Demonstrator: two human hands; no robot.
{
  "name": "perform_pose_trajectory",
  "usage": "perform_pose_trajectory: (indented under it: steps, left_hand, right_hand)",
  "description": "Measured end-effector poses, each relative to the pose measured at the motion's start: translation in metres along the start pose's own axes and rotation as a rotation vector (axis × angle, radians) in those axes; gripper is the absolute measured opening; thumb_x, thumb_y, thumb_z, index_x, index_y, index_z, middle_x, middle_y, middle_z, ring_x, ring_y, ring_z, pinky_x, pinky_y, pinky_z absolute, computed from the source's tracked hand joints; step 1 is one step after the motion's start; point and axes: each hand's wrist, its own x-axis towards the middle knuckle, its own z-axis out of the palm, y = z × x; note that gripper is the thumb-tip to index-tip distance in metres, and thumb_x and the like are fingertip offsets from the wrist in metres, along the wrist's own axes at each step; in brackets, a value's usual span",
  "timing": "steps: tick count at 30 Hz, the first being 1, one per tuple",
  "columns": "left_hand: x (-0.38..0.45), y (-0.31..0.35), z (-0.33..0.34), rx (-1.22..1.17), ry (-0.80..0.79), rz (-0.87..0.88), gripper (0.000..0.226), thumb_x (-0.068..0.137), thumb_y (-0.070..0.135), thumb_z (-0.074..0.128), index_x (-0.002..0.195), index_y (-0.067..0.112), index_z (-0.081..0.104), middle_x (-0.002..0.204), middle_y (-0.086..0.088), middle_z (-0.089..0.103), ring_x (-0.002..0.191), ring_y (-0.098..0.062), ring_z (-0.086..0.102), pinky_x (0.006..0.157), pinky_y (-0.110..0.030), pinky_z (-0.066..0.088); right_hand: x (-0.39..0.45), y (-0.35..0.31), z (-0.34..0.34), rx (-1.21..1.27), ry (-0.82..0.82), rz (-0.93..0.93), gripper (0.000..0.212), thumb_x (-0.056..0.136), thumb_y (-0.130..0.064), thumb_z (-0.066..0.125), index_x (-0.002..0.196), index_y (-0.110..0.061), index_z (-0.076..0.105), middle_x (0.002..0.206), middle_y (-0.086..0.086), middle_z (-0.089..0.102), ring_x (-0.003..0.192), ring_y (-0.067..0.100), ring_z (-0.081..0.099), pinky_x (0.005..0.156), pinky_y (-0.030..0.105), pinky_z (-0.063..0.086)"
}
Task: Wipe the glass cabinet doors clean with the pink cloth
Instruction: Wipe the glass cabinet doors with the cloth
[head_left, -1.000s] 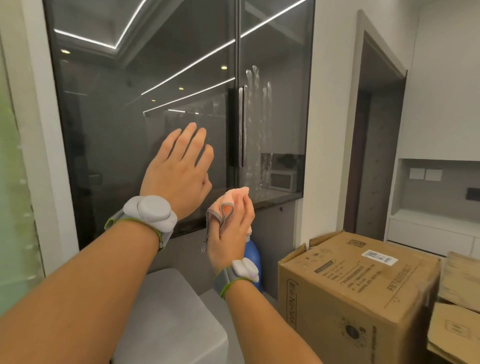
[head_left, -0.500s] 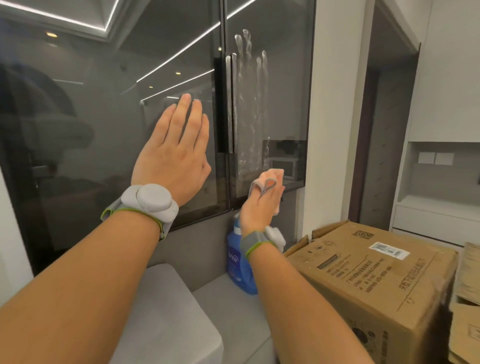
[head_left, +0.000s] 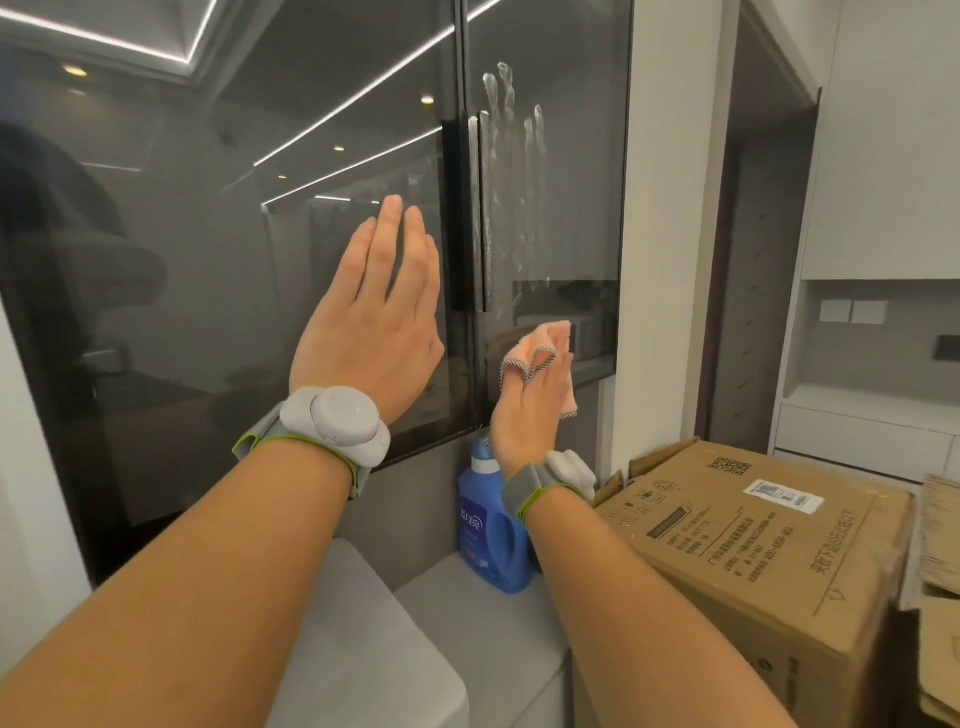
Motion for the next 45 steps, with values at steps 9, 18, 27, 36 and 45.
perform_pose_trajectory:
  steps: [9, 18, 27, 36, 45]
  left_hand:
    - [0.000, 0.003, -0.003, 0.046, -0.015, -0.020, 0.065, 0.107, 0.031, 0.027, 0.160, -0.005, 0.021, 0.169, -0.029, 0.019, 0.159, -0.046, 0.013, 0.131, -0.053, 0.012]
    - [0.001, 0.003, -0.001, 0.060, 0.002, -0.028, 0.068, 0.105, 0.035, 0.030, 0.160, -0.004, 0.026, 0.168, -0.027, 0.023, 0.159, -0.044, 0.016, 0.130, -0.053, 0.016]
    - [0.000, 0.002, 0.003, 0.063, 0.016, -0.035, 0.067, 0.105, 0.035, 0.029, 0.159, -0.005, 0.026, 0.168, -0.027, 0.024, 0.159, -0.044, 0.017, 0.130, -0.053, 0.017]
    - [0.000, 0.003, 0.004, 0.062, 0.022, -0.024, 0.068, 0.104, 0.034, 0.032, 0.159, -0.005, 0.028, 0.167, -0.028, 0.025, 0.159, -0.044, 0.018, 0.131, -0.053, 0.018]
    - [0.000, 0.002, 0.003, 0.047, 0.010, -0.018, 0.068, 0.105, 0.034, 0.033, 0.159, -0.006, 0.027, 0.167, -0.029, 0.023, 0.159, -0.045, 0.016, 0.130, -0.054, 0.019]
  right_hand:
    - [0.058, -0.048, -0.004, 0.011, 0.191, -0.108, 0.039, 0.107, -0.030, 0.040, 0.144, -0.019, 0.036, 0.151, 0.007, 0.044, 0.142, 0.027, 0.036, 0.125, 0.050, 0.025]
    - [0.042, -0.048, 0.001, -0.105, -0.020, -0.343, 0.071, 0.104, -0.037, 0.030, 0.163, -0.016, -0.003, 0.174, 0.004, 0.000, 0.161, 0.023, -0.003, 0.131, 0.043, -0.003]
    - [0.024, -0.010, -0.005, -0.058, 0.000, -0.237, 0.074, 0.102, -0.051, 0.025, 0.163, -0.026, -0.007, 0.173, -0.009, -0.004, 0.159, 0.009, -0.007, 0.131, 0.039, -0.003]
    - [0.106, -0.066, -0.014, -0.060, 0.020, -0.245, 0.067, 0.108, -0.039, 0.035, 0.164, -0.019, 0.004, 0.172, 0.001, 0.013, 0.160, 0.024, 0.008, 0.131, 0.049, 0.007]
    - [0.114, -0.092, -0.024, -0.129, 0.327, -0.183, 0.014, 0.098, -0.026, 0.043, 0.103, -0.038, 0.040, 0.085, -0.013, 0.054, 0.076, 0.011, 0.053, 0.085, 0.050, 0.052]
